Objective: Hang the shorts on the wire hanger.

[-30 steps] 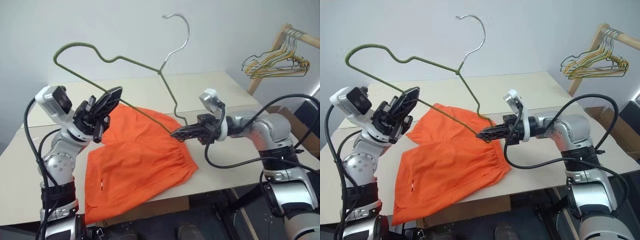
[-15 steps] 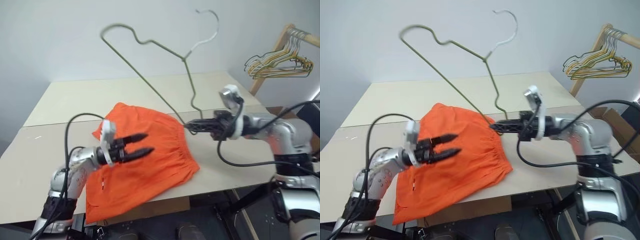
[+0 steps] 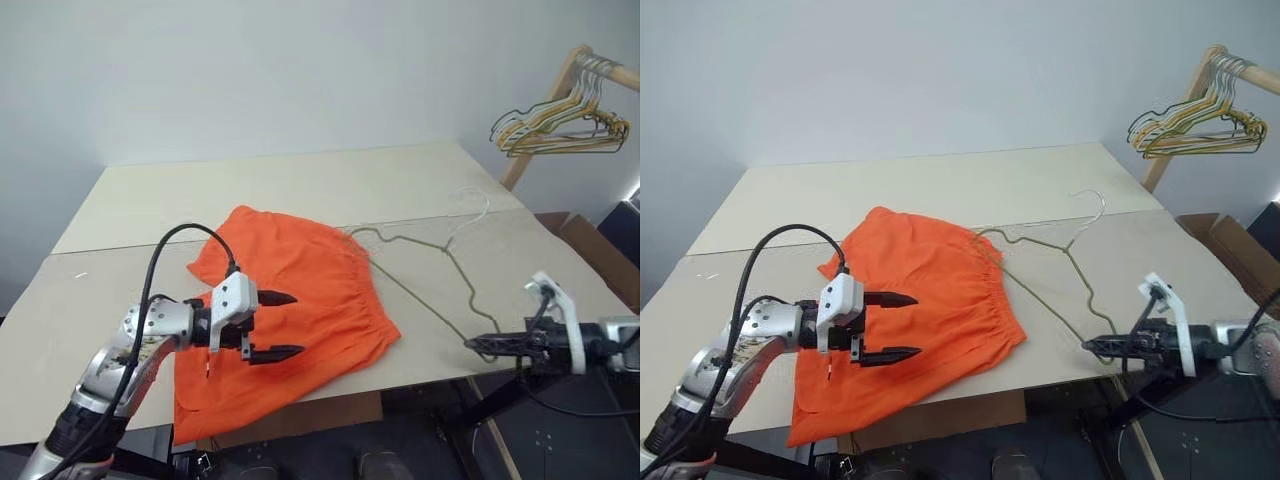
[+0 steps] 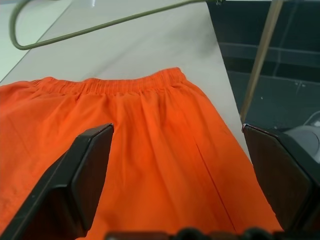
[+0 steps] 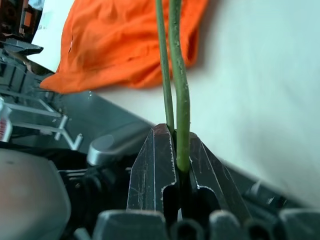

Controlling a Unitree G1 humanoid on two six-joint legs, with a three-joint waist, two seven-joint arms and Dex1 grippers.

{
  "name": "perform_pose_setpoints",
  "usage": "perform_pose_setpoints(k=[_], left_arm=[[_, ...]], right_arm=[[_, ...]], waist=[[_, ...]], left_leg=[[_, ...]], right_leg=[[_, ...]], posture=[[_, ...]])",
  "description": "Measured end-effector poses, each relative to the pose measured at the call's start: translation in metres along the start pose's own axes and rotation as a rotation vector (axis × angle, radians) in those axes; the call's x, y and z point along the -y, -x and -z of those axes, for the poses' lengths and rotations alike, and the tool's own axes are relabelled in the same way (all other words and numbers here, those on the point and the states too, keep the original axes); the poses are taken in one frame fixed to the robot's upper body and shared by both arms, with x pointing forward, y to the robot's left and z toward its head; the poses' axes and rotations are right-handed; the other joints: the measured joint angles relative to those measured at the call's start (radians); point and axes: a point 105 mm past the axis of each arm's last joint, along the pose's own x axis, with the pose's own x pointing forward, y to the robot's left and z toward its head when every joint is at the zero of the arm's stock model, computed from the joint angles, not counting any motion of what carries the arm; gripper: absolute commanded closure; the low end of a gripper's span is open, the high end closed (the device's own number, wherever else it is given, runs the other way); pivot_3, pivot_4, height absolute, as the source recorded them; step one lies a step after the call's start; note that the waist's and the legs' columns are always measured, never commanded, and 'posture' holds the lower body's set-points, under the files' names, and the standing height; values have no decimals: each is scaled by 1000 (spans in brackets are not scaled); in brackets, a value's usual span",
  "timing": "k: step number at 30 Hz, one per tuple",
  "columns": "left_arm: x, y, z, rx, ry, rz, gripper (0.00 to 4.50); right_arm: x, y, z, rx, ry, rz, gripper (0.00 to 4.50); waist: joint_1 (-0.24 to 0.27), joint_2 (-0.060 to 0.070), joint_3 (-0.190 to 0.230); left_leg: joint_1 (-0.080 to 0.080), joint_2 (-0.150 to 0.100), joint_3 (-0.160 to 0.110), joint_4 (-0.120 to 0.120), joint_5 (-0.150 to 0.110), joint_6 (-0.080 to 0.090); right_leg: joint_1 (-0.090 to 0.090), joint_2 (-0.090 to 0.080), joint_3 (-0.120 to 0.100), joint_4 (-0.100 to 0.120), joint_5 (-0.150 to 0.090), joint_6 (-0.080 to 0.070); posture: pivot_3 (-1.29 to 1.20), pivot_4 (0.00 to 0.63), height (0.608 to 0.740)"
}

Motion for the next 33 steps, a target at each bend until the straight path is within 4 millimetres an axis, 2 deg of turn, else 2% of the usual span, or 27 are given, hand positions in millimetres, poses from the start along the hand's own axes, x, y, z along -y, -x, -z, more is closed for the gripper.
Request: perform_pose_setpoints(k=[5, 11, 22, 30, 33], left_arm=[[6, -2, 7, -31, 1, 17, 33], [11, -3, 9, -46, -12, 11, 33], [10, -2, 6, -36, -19, -18, 33], [11, -4, 7, -40, -20, -12, 33], [11, -5, 7, -42, -21, -10, 33]], right_arm=[[25, 3, 18, -21, -194, 9, 4500], [40, 2, 19, -58, -223, 65, 4500], [29, -4, 12, -65, -200, -29, 4500], [17, -13, 24, -146, -202, -115, 4500], [19, -21, 12, -142, -195, -115, 4500]], waist=[[3, 0, 0], [4, 1, 0], [10, 1, 0], [10, 1, 0], [4, 1, 0]], left_leg=[[-1, 0, 1, 0, 0, 0], [0, 0, 1, 0, 0, 0], [0, 0, 1, 1, 0, 0], [0, 0, 0, 1, 0, 0], [1, 0, 1, 1, 0, 0]], right_leg=[[0, -1, 1, 0, 1, -1], [-1, 0, 1, 0, 1, -2], [0, 0, 1, 0, 2, -2], [0, 0, 1, 1, 2, -2], [0, 0, 1, 1, 2, -2]], posture=[[-106, 0, 740], [-87, 0, 740], [-81, 0, 740], [-86, 0, 740], [-78, 0, 740]])
